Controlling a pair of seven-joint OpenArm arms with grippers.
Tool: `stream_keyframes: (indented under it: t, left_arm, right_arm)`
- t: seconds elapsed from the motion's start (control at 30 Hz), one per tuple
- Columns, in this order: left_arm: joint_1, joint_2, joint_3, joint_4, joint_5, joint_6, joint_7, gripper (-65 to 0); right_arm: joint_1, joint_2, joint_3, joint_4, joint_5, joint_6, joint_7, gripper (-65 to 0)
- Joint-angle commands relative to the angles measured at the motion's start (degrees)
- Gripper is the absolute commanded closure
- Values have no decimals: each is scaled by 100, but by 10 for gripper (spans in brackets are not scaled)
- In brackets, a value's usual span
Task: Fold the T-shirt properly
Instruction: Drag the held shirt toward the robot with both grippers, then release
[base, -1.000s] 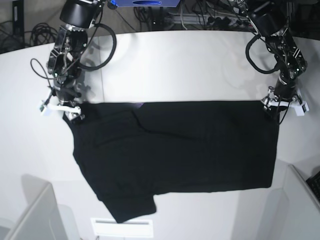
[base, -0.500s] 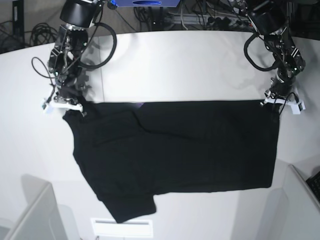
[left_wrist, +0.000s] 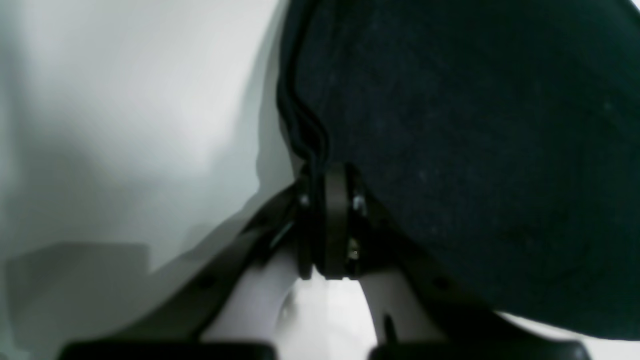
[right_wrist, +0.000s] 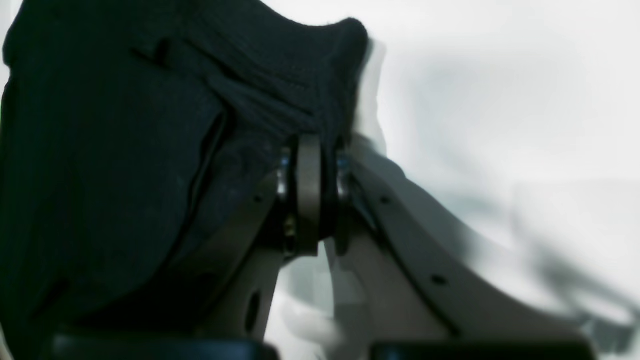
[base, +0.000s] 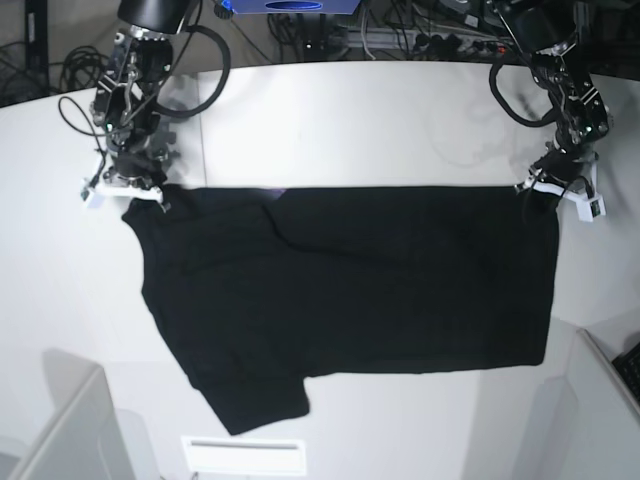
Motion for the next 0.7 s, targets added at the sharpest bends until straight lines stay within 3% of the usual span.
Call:
stream_keyframes:
  t: [0.0, 0.67]
  left_arm:
    - [27, -78, -17, 165, 57, 42, 69, 0]
    - [1539, -86, -25, 1370, 93, 42, 69, 0]
  right_arm:
    - [-40, 16, 21, 153, 11, -48, -17, 0]
    - [-1420, -1, 4, 1427, 11, -48, -26, 0]
